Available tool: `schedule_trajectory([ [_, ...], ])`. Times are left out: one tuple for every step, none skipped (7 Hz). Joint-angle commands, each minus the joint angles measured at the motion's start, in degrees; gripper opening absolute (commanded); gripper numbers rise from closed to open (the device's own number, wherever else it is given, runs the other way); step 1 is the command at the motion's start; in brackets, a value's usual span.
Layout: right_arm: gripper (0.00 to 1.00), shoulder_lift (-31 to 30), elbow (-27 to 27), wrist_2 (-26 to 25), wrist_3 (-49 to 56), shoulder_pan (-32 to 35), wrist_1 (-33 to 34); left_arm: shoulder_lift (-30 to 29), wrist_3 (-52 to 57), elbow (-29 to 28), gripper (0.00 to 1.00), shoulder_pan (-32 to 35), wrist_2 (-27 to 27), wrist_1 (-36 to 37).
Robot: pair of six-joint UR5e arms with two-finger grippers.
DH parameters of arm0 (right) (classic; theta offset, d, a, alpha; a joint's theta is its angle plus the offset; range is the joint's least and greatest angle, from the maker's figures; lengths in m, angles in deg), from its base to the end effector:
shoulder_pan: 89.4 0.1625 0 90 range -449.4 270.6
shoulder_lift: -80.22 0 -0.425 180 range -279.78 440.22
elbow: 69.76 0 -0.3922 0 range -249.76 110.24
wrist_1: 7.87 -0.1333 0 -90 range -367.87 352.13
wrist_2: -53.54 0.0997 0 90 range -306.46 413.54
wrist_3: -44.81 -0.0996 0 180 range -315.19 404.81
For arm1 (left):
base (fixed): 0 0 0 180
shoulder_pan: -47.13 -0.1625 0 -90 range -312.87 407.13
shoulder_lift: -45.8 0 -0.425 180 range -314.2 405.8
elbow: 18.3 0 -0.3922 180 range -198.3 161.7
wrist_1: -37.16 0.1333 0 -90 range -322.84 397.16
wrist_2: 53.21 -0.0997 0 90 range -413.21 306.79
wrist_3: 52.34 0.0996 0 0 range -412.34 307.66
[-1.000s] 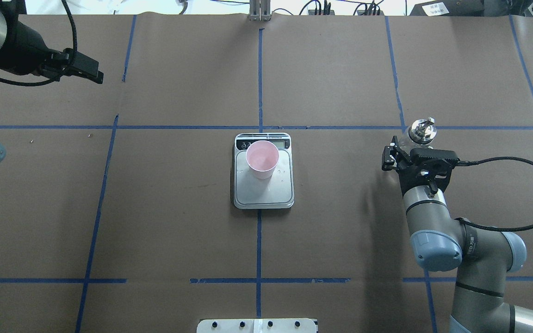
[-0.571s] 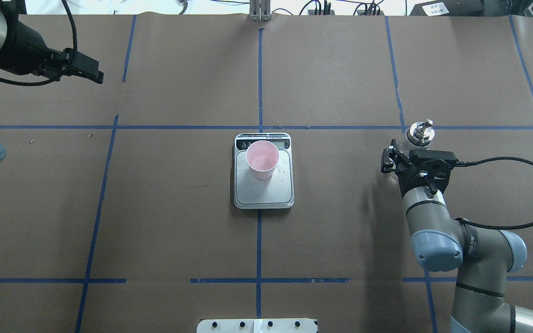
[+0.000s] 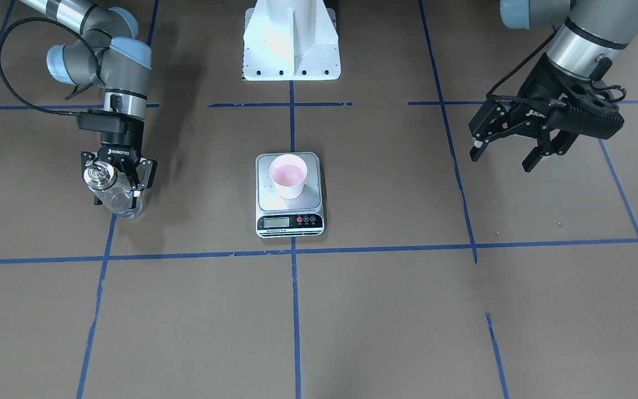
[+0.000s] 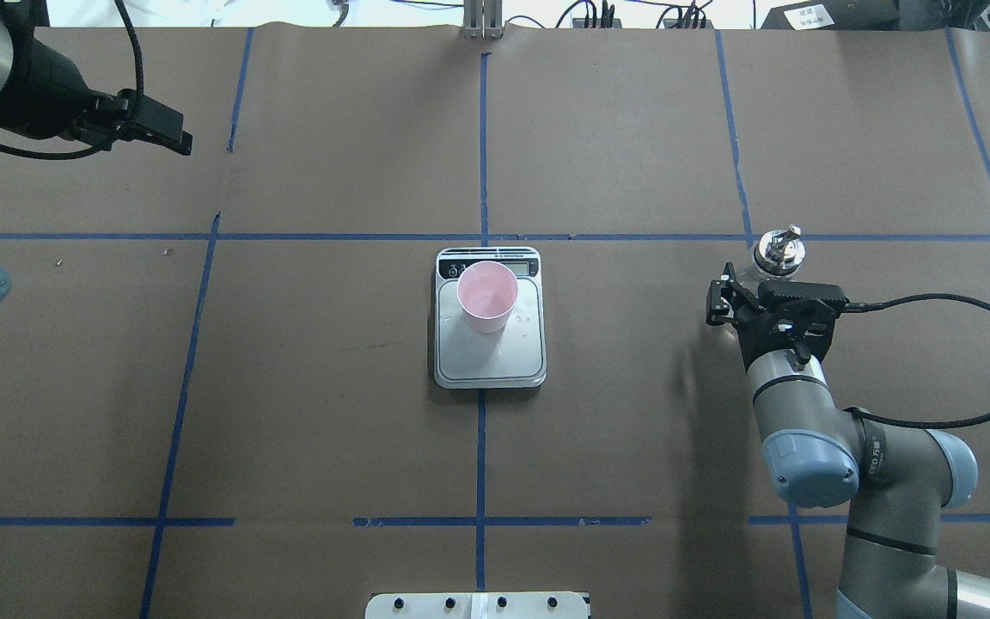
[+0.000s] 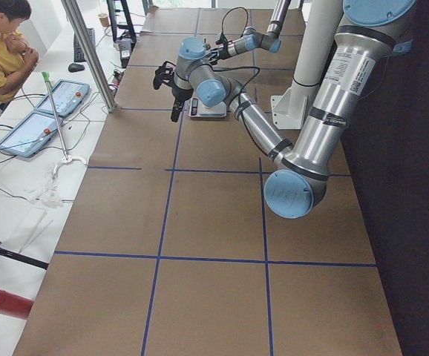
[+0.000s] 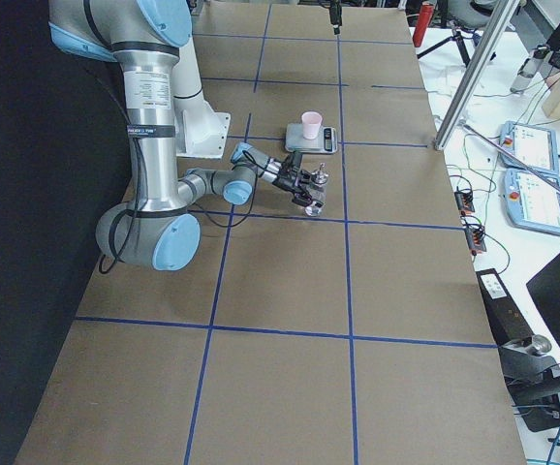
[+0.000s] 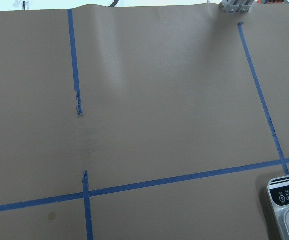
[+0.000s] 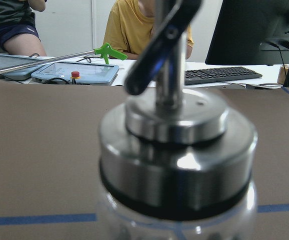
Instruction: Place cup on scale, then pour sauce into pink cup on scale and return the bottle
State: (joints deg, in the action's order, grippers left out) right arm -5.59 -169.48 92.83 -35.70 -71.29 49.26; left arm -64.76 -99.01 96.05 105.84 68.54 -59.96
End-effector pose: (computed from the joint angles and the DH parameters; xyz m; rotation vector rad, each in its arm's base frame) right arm -0.4345 -0.3635 0.4626 0.9970 -0.5433 0.4947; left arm 0.2192 -0.5164 0.2571 0.3621 0.9538 0.0067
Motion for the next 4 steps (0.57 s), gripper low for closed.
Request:
schedule_trajectory([
  [0.0,0.0,0.0,0.0,0.0,-0.4,0.0,0.0,0.0,0.1,1.0,0.0,0.0,0.0],
  [0.0,0.0,0.0,0.0,0.0,-0.4,0.0,0.0,0.0,0.1,1.0,0.0,0.0,0.0],
  [0.0,0.0,0.0,0.7,0.0,-0.4,0.0,0.0,0.0,0.1,1.0,0.0,0.1,0.0],
  [0.0,0.0,0.0,0.7,0.0,-0.4,0.0,0.1,0.0,0.1,1.0,0.0,0.0,0.0],
])
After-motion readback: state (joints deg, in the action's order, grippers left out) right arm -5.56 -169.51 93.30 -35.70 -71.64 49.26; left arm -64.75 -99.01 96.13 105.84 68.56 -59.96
